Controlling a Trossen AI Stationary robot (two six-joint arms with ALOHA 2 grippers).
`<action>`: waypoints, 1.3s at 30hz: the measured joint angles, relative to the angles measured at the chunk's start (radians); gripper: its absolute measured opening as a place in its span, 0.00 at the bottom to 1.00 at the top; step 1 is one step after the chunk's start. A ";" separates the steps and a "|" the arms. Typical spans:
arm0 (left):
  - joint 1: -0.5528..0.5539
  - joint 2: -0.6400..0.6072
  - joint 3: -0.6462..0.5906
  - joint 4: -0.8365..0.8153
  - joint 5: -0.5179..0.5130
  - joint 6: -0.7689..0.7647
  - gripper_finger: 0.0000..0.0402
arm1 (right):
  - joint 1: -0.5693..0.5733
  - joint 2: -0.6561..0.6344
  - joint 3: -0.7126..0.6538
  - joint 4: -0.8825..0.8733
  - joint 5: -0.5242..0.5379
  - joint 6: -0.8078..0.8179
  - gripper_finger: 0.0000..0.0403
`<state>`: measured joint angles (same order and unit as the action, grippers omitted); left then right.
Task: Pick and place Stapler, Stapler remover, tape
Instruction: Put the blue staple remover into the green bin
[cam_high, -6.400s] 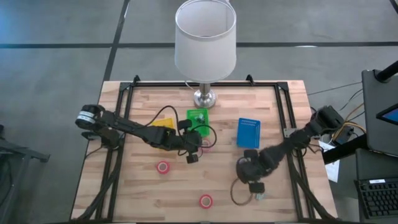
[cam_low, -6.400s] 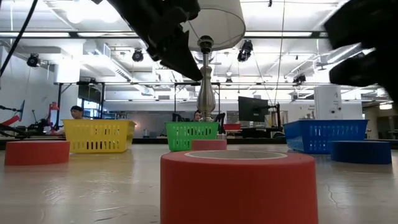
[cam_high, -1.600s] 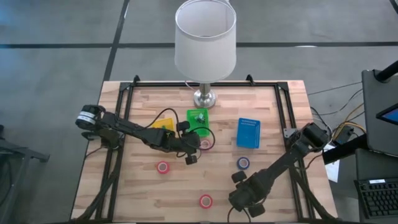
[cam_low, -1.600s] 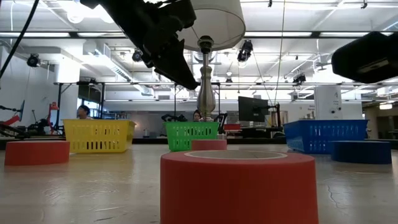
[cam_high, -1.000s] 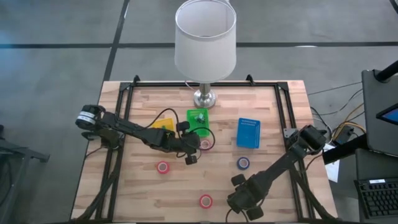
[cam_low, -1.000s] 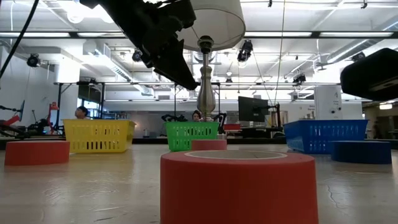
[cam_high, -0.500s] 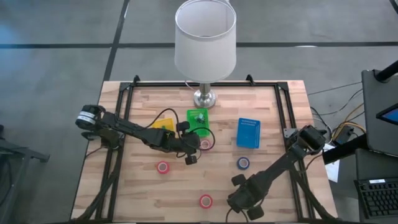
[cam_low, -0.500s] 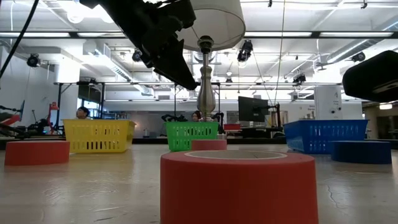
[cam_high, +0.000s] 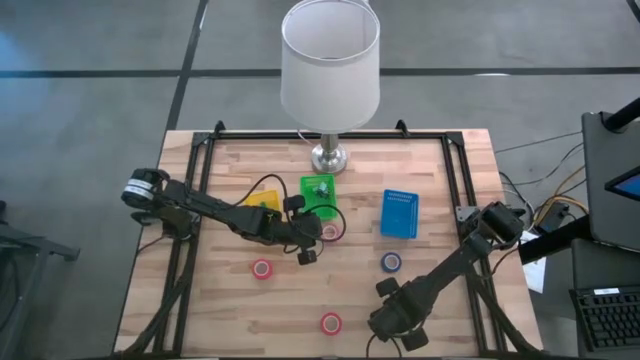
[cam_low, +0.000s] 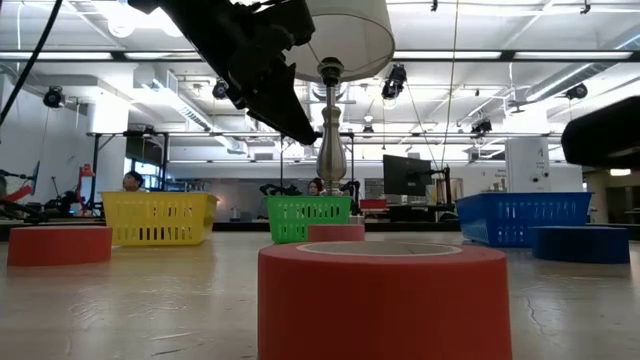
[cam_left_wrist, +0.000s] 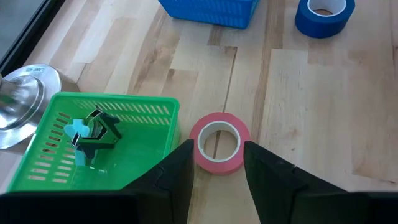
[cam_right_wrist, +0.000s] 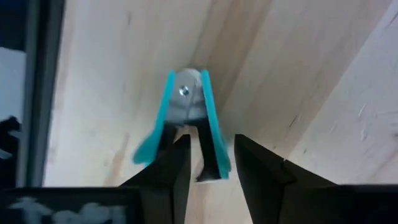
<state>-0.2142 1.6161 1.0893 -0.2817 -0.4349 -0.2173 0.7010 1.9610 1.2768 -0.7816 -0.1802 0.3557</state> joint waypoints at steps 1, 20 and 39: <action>0.000 0.000 0.000 0.000 0.000 0.000 0.35 | 0.000 0.000 -0.005 0.000 0.003 -0.013 0.31; -0.002 -0.001 0.000 -0.001 0.000 0.006 0.35 | -0.037 -0.040 -0.017 0.019 0.033 -0.021 0.14; -0.004 -0.014 0.000 -0.212 0.019 -0.014 0.35 | -0.558 -0.166 -0.019 0.260 0.738 -0.489 0.17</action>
<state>-0.2180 1.6016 1.0893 -0.4938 -0.4158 -0.2316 0.1433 1.7946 1.2581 -0.5214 0.5580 -0.1330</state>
